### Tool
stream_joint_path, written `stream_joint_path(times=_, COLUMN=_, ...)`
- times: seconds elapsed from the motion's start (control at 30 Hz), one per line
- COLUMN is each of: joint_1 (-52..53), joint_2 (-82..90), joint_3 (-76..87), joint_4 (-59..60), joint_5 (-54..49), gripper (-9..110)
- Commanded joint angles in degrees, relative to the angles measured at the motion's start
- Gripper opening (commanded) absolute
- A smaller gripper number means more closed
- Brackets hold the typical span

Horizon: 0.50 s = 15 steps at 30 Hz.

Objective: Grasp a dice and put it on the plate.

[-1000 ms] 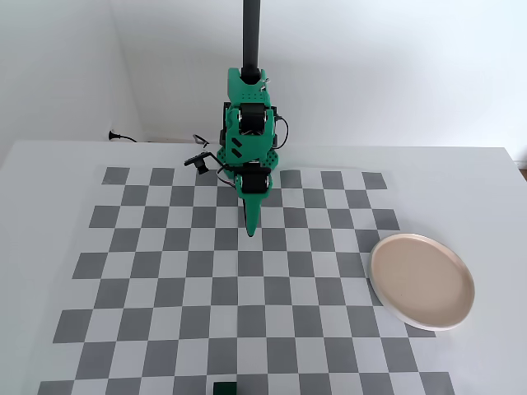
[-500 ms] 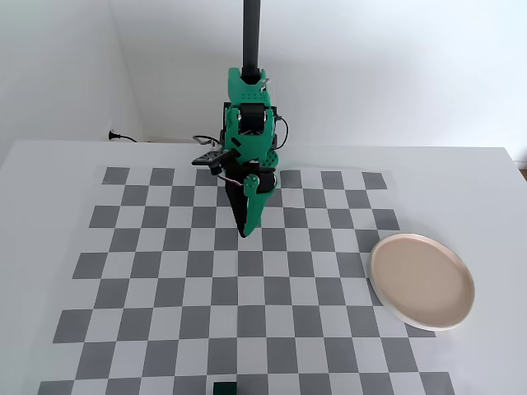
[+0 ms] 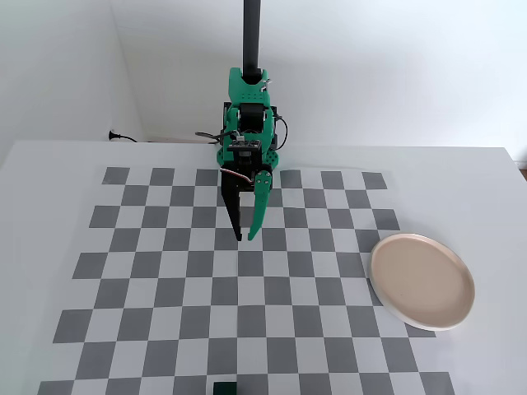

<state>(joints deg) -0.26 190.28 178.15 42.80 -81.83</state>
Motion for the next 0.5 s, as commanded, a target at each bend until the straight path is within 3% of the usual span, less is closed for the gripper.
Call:
stream_joint_path(times=0.0, joint_1=-0.1, joint_2=0.9, joint_3=-0.9, joint_4=-1.9, joint_5=-4.7, gripper=14)
stream_joint_path(times=0.23, joint_1=0.8, joint_2=0.9, joint_3=-1.1, joint_4=-4.4, joint_5=-6.0, gripper=25)
stream_joint_path(times=0.47, joint_1=0.5, joint_2=-2.0, joint_3=-1.8, joint_4=-9.3, joint_5=-4.8, gripper=26)
